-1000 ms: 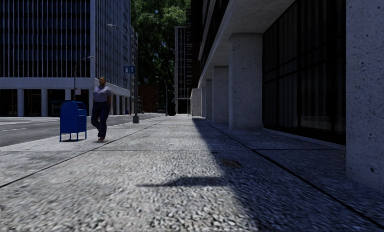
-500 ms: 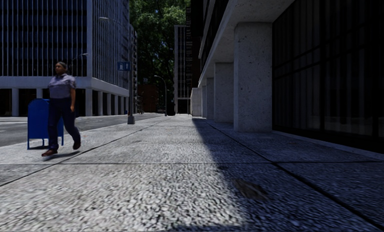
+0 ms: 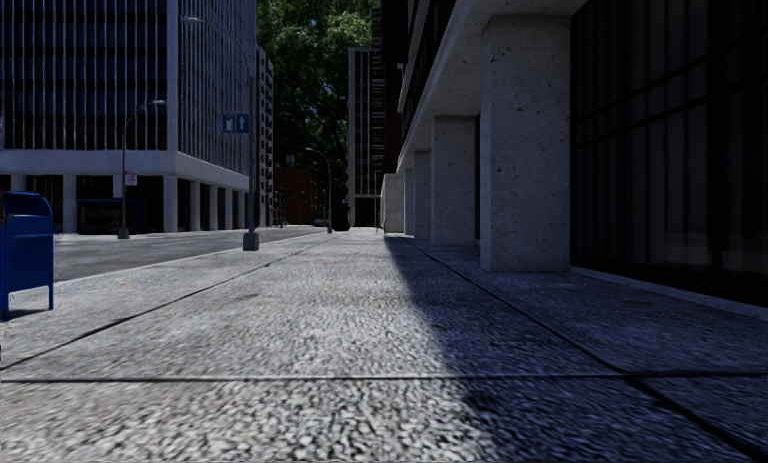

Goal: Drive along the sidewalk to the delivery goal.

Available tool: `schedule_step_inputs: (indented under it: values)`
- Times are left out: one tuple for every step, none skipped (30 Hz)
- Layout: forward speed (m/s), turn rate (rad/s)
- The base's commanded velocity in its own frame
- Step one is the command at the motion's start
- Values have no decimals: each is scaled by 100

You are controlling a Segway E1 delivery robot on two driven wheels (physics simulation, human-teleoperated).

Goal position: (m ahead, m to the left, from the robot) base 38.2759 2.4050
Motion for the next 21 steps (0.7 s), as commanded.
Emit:
schedule_step_inputs:
  values:
    - [200, 0]
    - [200, 0]
    - [200, 0]
    - [200, 0]
    - [200, 0]
    - [200, 0]
    - [200, 0]
    - [200, 0]
    - [200, 0]
    - [200, 0]
    - [200, 0]
    - [200, 0]
    - [200, 0]
    - [200, 0]
    - [200, 0]
    - [200, 0]
    - [200, 0]
    - [200, 0]
    - [200, 0]
    - [200, 0]
    - [200, 0]
